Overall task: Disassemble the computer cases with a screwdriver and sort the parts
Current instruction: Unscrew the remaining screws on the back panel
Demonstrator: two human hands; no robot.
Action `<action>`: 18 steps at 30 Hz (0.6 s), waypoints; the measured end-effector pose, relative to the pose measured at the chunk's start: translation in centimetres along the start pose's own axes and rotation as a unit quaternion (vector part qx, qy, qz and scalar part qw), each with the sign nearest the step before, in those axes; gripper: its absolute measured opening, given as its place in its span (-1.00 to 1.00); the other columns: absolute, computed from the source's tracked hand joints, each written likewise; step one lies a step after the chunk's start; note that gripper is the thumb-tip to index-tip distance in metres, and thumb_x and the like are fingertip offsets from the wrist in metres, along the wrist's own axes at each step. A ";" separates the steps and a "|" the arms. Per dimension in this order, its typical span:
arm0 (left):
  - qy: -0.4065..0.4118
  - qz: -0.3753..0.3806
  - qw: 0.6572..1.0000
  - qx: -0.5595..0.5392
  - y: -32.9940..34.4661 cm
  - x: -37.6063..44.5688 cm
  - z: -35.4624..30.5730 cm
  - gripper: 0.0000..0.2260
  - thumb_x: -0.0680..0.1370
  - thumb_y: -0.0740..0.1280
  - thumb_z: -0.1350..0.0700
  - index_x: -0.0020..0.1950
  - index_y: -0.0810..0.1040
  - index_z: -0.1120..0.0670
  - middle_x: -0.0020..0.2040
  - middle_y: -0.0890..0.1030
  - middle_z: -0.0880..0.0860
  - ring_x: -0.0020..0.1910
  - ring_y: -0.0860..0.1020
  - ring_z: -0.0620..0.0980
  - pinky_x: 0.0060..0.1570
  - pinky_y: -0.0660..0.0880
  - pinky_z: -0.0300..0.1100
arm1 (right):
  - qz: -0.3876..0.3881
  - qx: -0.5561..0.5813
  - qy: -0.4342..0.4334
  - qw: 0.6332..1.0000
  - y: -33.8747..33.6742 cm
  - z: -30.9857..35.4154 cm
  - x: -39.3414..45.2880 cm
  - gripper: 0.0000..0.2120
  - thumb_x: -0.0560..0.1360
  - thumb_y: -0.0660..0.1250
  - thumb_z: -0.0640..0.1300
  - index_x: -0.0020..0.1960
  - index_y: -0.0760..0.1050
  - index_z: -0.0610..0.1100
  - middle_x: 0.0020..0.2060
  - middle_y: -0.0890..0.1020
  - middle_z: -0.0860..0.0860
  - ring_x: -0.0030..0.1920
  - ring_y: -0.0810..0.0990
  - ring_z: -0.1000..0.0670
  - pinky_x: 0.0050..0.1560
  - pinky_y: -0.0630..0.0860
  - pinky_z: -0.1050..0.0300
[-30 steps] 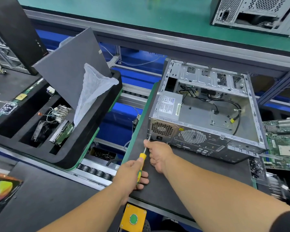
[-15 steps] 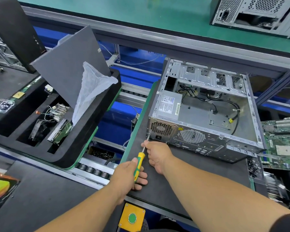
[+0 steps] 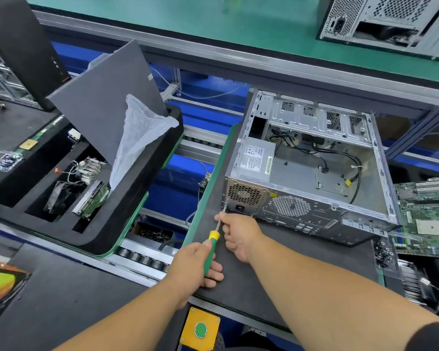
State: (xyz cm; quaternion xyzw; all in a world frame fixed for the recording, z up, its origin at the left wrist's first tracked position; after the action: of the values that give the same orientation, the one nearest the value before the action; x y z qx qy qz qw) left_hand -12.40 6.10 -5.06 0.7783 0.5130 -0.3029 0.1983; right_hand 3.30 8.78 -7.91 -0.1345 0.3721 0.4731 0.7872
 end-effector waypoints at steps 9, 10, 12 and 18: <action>0.021 0.039 0.999 0.003 0.0 0.0 0.3 -0.62 0.59 0.45 -0.10 0.13 0.43 0.17 -0.08 0.70 0.31 -0.22 0.72 0.21 -0.32 0.60 -0.08 | -0.054 0.001 0.013 0.998 0.1 -0.2 0.3 -0.79 0.52 0.50 -0.07 -0.14 0.51 -0.12 -0.59 0.33 0.07 -0.62 0.17 0.08 -0.60 0.11 0.25; 0.026 0.036 0.999 0.008 0.0 0.0 0.3 -0.60 0.55 0.51 -0.04 0.10 0.39 0.16 -0.06 0.69 0.33 -0.21 0.72 0.22 -0.32 0.59 -0.07 | -0.069 -0.007 0.014 0.997 0.0 -0.2 0.3 -0.76 0.49 0.54 -0.05 -0.18 0.50 -0.11 -0.60 0.34 0.06 -0.62 0.18 0.07 -0.60 0.14 0.24; 0.035 0.027 0.999 0.020 0.2 0.1 0.4 -0.60 0.52 0.56 0.05 0.04 0.34 0.13 -0.03 0.67 0.37 -0.23 0.72 0.22 -0.34 0.58 -0.06 | -0.090 -0.020 0.013 0.996 -0.1 -0.2 0.3 -0.72 0.44 0.58 -0.02 -0.22 0.50 -0.08 -0.58 0.35 0.05 -0.60 0.21 0.06 -0.58 0.19 0.22; 0.030 0.005 0.999 0.014 0.0 0.1 0.6 -0.76 0.67 0.35 0.04 0.06 0.45 0.21 -0.14 0.72 0.25 -0.20 0.73 0.20 -0.27 0.65 -0.05 | -0.029 0.002 0.028 0.999 0.1 0.1 0.1 -0.78 0.55 0.45 0.03 -0.09 0.59 -0.12 -0.57 0.30 0.06 -0.62 0.14 0.08 -0.60 0.09 0.25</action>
State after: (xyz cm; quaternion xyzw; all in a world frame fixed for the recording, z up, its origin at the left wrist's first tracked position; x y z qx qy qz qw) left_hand -12.54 5.81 -5.53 0.7924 0.5102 -0.2857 0.1736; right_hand 3.25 8.90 -7.88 -0.1567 0.3912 0.4455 0.7899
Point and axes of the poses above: each hand's wrist, its own x-axis towards the middle knuckle, its own y-axis out of the palm, z = x × y, the point moved 5 cm from there along x, towards the middle knuckle
